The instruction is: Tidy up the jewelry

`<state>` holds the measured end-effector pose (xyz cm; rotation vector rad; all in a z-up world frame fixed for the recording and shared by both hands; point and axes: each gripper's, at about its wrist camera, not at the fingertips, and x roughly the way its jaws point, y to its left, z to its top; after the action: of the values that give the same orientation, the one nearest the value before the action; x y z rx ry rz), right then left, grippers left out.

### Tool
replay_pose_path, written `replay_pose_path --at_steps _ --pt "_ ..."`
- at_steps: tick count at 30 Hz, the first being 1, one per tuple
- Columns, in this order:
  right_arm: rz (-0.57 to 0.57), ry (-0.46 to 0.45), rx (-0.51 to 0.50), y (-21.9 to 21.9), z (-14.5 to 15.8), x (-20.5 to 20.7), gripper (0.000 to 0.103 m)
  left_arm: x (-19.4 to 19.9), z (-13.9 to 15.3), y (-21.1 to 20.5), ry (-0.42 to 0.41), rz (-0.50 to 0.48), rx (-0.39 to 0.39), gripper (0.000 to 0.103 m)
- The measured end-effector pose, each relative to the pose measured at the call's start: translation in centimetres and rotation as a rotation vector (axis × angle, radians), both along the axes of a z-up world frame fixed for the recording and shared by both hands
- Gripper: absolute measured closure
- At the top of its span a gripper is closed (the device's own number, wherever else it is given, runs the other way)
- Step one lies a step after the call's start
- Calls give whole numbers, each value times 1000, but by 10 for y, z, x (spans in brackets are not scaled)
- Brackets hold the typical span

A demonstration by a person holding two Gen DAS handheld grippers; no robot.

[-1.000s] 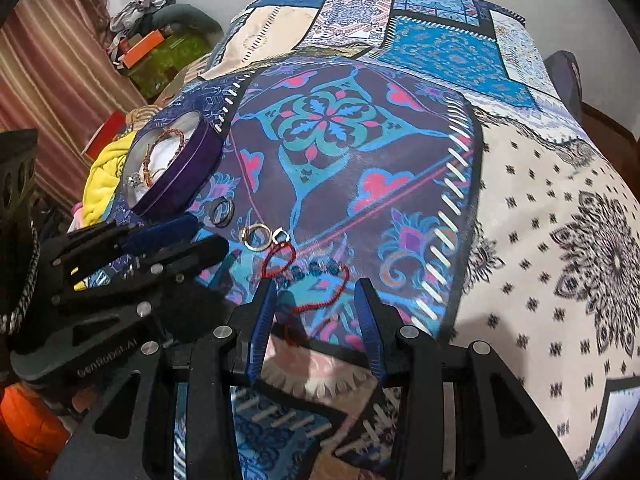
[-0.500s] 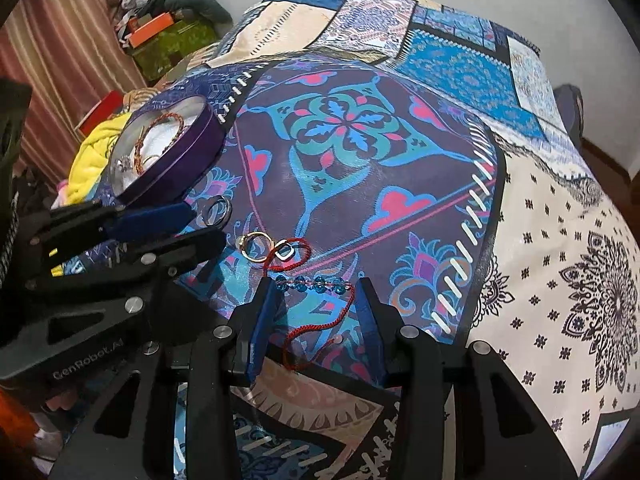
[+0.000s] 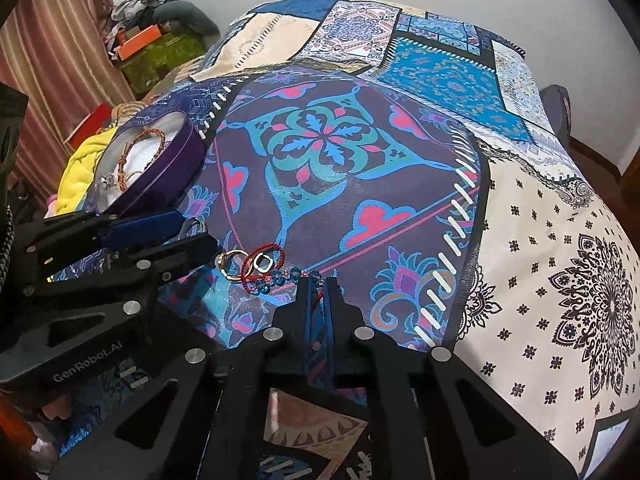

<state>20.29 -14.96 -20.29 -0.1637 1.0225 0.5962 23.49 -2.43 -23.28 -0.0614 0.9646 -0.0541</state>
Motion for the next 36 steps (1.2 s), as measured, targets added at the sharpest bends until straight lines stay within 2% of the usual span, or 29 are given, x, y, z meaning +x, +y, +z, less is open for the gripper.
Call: replay_pose_path --at_steps 4,6,15,20,25,32,36 --pt "-17 3 16 -4 2 0 99 1 -1 -3 -4 -10 18 70" --pt "-28 7 37 -8 5 0 100 1 -1 -4 -3 -12 19 82" --pt "-57 -16 61 -29 24 -7 100 -8 5 -3 -15 -26 -5 82" --pt "-14 7 68 -31 29 -11 98 -22 12 -2 -30 -32 -9 82" --pt "-16 65 66 -22 21 -1 68 -27 13 -1 -34 -27 4 82" --pt "20 135 55 2 0 8 65 -30 17 4 -48 -26 1 82" --pt "30 104 41 5 -1 5 61 -29 15 9 -45 -15 -15 82"
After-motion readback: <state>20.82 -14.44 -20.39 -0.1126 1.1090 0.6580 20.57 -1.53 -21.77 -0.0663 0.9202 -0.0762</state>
